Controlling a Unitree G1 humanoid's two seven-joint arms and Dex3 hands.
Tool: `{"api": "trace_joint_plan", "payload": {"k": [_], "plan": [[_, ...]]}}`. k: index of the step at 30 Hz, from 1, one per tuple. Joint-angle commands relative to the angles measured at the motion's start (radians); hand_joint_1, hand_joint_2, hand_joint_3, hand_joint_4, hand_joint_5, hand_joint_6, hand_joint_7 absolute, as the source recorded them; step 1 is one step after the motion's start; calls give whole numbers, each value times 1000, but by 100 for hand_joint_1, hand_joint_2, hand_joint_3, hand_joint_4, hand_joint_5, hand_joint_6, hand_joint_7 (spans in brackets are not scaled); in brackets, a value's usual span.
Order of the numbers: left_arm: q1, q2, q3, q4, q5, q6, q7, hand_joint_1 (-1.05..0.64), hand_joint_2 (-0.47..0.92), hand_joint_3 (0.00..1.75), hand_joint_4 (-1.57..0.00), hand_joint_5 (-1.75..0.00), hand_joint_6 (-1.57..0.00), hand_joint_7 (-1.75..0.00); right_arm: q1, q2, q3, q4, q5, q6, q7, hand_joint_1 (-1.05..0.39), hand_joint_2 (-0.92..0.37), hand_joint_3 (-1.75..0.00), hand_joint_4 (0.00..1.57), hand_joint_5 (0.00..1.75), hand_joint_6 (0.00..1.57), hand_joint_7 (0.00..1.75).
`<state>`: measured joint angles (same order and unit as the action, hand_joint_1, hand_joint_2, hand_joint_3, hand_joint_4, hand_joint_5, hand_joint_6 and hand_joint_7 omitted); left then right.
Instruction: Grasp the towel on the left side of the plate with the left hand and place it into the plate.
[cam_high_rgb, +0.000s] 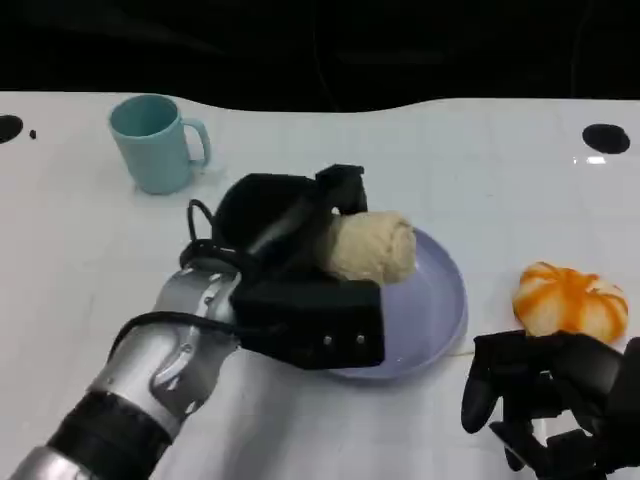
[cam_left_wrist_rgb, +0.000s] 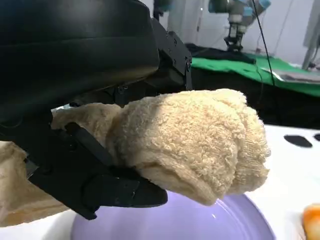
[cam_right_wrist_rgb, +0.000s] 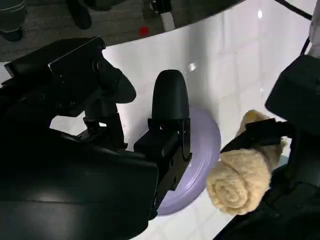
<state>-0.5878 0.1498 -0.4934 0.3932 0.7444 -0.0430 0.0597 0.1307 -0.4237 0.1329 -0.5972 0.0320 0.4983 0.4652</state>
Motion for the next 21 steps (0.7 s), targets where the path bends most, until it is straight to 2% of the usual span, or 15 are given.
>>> {"api": "trace_joint_plan", "payload": {"k": [1,2,3,4,7,8,10,11,12,13,14,16,21], "plan": [[-40,-34,-31,49,13,16,-25,-20,54,79,-86,-175,-61,-174,-4,-11,-6,-1,7,4,3,3,-60,-107,70,168,69,141],[-46,-44,-39,61,15,21,-32,-20,55,77,-86,-175,-61,-174,-5,-12,-5,-3,5,8,1,3,-60,-106,70,168,69,141],[-50,-51,-44,71,14,25,-38,-20,58,73,-85,-175,-62,-167,-5,-13,-4,-5,3,11,0,3,-60,-106,70,168,69,141],[-53,-59,-44,82,6,28,-50,-20,65,64,-82,-175,-65,-148,-5,-12,-3,-6,2,14,-1,3,-60,-106,70,167,69,141],[-57,-77,-37,96,-27,42,-96,-22,85,33,-69,-165,-85,-62,-4,-9,-3,-7,4,13,-1,4,-61,-105,70,168,69,141],[-57,-75,-36,97,-35,37,-112,-23,88,26,-66,-161,-87,-49,-5,-8,-3,-8,4,16,-2,4,-61,-105,70,168,69,141],[-57,-64,-39,92,-44,30,-148,-26,91,13,-54,-134,-77,-23,-5,-6,-3,-7,5,18,-2,4,-61,-105,70,167,69,141],[-58,-55,-44,84,-45,31,-175,-30,92,11,-47,-122,-69,-14,-6,-6,-3,-6,6,16,-2,4,-61,-105,70,167,69,142],[-58,-48,-48,76,-43,34,-196,-34,92,10,-40,-95,-60,-8,-7,-6,-2,-5,5,14,-2,4,-61,-105,70,167,69,142],[-56,-41,-51,68,-41,37,-211,-41,92,9,-38,-59,-49,-3,-7,-7,-1,-4,3,11,-2,4,-61,-105,70,168,69,142],[-53,-37,-51,61,-40,38,-218,-45,92,8,-36,-43,-44,-2,-8,-7,-1,-3,3,9,-2,4,-60,-105,70,168,69,142],[-48,-29,-48,49,-42,37,-228,-53,92,6,-31,-28,-36,0,-9,-7,-3,-2,5,9,0,4,-60,-105,70,169,69,142],[-28,2,-40,-8,-50,29,-252,-66,92,7,-25,-23,-29,0,-11,-7,-3,1,7,10,1,3,-60,-106,70,169,68,143]]}}
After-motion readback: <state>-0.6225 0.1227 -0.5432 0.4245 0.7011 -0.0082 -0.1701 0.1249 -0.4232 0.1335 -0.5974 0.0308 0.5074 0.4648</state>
